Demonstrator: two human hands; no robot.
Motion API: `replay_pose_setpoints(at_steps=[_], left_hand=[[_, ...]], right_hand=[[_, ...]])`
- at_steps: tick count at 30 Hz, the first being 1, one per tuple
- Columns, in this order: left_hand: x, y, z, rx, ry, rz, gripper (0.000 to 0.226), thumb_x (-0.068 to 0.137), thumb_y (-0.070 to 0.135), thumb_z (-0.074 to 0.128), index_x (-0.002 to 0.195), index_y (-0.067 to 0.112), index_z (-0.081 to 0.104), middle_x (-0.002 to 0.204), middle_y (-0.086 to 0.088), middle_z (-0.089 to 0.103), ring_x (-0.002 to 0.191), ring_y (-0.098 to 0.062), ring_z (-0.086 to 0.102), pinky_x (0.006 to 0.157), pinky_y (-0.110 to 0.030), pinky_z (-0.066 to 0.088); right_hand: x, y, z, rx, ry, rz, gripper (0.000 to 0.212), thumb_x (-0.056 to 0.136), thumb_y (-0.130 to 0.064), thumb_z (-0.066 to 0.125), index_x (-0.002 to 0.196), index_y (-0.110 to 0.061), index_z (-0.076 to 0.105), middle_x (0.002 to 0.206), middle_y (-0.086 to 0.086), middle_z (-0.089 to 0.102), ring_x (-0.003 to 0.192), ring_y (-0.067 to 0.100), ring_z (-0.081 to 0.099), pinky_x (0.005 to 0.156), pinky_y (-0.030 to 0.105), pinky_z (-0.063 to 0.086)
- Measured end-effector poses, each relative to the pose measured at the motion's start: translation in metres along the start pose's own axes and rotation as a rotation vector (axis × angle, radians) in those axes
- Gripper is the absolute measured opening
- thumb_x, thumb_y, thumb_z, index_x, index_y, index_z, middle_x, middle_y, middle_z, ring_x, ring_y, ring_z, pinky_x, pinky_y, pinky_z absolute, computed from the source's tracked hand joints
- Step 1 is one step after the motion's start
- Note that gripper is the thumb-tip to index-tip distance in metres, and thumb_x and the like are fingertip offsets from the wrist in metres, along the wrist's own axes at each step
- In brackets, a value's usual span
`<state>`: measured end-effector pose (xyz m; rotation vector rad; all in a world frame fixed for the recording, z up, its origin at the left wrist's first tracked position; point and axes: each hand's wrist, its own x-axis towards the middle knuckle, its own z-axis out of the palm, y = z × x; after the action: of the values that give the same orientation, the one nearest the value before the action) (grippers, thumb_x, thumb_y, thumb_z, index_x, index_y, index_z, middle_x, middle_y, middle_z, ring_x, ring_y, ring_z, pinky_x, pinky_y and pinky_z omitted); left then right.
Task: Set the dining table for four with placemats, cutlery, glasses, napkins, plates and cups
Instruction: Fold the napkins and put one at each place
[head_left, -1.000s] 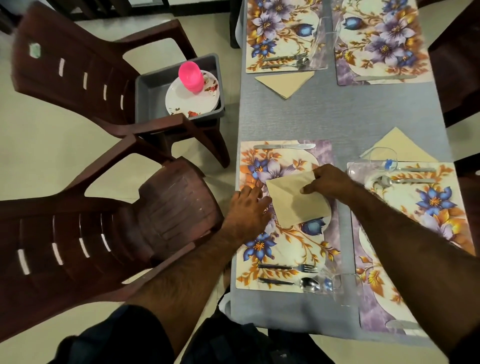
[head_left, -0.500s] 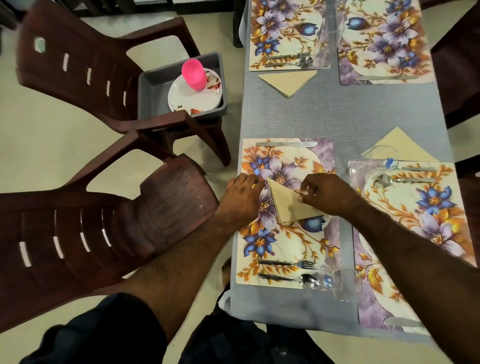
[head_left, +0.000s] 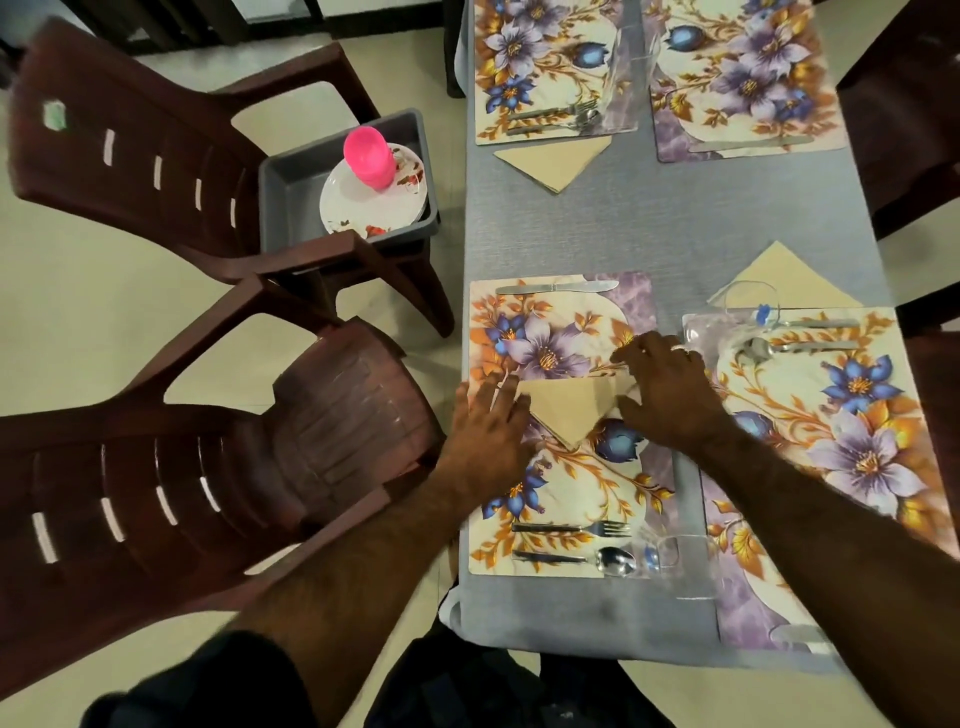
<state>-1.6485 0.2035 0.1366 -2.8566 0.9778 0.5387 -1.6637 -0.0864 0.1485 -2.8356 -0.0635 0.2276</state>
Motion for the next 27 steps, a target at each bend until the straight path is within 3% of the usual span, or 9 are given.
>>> replay_pose_setpoints(at_steps=[2, 4, 6, 8, 14, 20, 23, 25, 27], left_hand=[[-0.002, 0.004, 0.004, -0.037, 0.040, -0.017, 0.082, 0.101, 0.073, 0.028, 0.166, 0.022, 0.025, 0.176, -0.014, 0.006, 0.161, -0.038, 0.002, 0.125, -0.067, 0.003], [0.005, 0.002, 0.006, -0.048, 0.037, 0.015, 0.096, 0.093, 0.087, 0.022, 0.169, 0.030, 0.006, 0.175, -0.011, -0.013, 0.161, -0.037, -0.014, 0.124, -0.068, -0.008], [0.013, -0.002, 0.006, -0.026, 0.008, 0.054, 0.107, 0.084, 0.097, 0.020, 0.168, 0.035, -0.003, 0.173, -0.009, -0.023, 0.159, -0.037, -0.021, 0.121, -0.070, -0.013], [0.019, -0.008, 0.008, 0.006, -0.038, 0.080, 0.111, 0.079, 0.102, 0.019, 0.166, 0.038, -0.008, 0.171, -0.008, -0.029, 0.157, -0.038, -0.026, 0.120, -0.071, -0.015], [0.015, -0.021, 0.010, -0.070, -0.014, 0.002, 0.116, 0.076, 0.104, 0.022, 0.166, 0.038, -0.012, 0.172, -0.007, -0.028, 0.157, -0.035, -0.028, 0.120, -0.072, -0.016], [-0.003, -0.036, 0.002, -0.110, -0.020, -0.073, 0.115, 0.083, 0.099, 0.023, 0.166, 0.030, -0.015, 0.173, -0.005, -0.025, 0.159, -0.035, -0.023, 0.121, -0.068, -0.017], [0.001, -0.035, -0.008, -0.114, 0.088, -0.095, 0.095, 0.098, 0.079, 0.027, 0.168, 0.016, 0.013, 0.175, -0.014, 0.007, 0.161, -0.040, 0.005, 0.126, -0.064, 0.000], [0.017, -0.028, -0.021, -0.164, 0.149, -0.050, 0.072, 0.101, 0.061, 0.045, 0.155, 0.013, 0.043, 0.158, -0.018, 0.044, 0.147, -0.042, 0.039, 0.120, -0.056, 0.027], [0.039, -0.017, -0.034, -0.207, 0.154, -0.011, 0.055, 0.098, 0.049, 0.059, 0.140, 0.013, 0.056, 0.140, -0.012, 0.058, 0.130, -0.038, 0.052, 0.108, -0.050, 0.039]], right_hand=[[-0.007, -0.012, 0.008, -0.038, -0.042, -0.087, 0.074, 0.090, -0.059, 0.054, 0.154, -0.023, 0.043, 0.159, 0.015, 0.037, 0.143, 0.043, 0.037, 0.107, 0.061, 0.037], [-0.013, -0.022, 0.021, -0.104, -0.186, -0.150, 0.081, 0.097, -0.074, 0.033, 0.166, -0.033, 0.018, 0.175, 0.011, 0.004, 0.159, 0.038, 0.006, 0.120, 0.068, 0.015], [-0.013, -0.024, 0.032, -0.154, -0.250, -0.192, 0.084, 0.095, -0.083, 0.018, 0.166, -0.041, 0.002, 0.174, 0.007, -0.019, 0.160, 0.035, -0.017, 0.123, 0.069, -0.002], [-0.013, -0.023, 0.038, -0.172, -0.269, -0.211, 0.084, 0.094, -0.085, 0.014, 0.166, -0.043, -0.002, 0.172, 0.006, -0.026, 0.158, 0.033, -0.025, 0.122, 0.069, -0.009], [-0.022, -0.004, 0.040, -0.239, -0.241, -0.143, 0.088, 0.095, -0.085, 0.014, 0.167, -0.036, 0.007, 0.174, 0.011, -0.014, 0.159, 0.036, -0.018, 0.122, 0.071, -0.006], [-0.042, 0.027, 0.024, -0.248, -0.246, -0.022, 0.090, 0.096, -0.083, 0.010, 0.167, -0.030, -0.006, 0.172, 0.007, -0.027, 0.157, 0.032, -0.028, 0.122, 0.070, -0.010], [-0.038, 0.029, 0.015, -0.276, -0.199, 0.002, 0.088, 0.099, -0.078, 0.015, 0.168, -0.024, 0.004, 0.174, 0.011, -0.014, 0.160, 0.035, -0.015, 0.123, 0.070, -0.004], [-0.026, 0.020, 0.007, -0.253, -0.150, 0.010, 0.078, 0.102, -0.068, 0.032, 0.166, -0.023, 0.018, 0.174, 0.015, 0.007, 0.160, 0.040, 0.007, 0.123, 0.068, 0.010], [-0.010, 0.007, 0.000, -0.199, -0.110, 0.004, 0.062, 0.101, -0.052, 0.051, 0.154, -0.022, 0.039, 0.161, 0.017, 0.035, 0.146, 0.043, 0.035, 0.115, 0.063, 0.032]])
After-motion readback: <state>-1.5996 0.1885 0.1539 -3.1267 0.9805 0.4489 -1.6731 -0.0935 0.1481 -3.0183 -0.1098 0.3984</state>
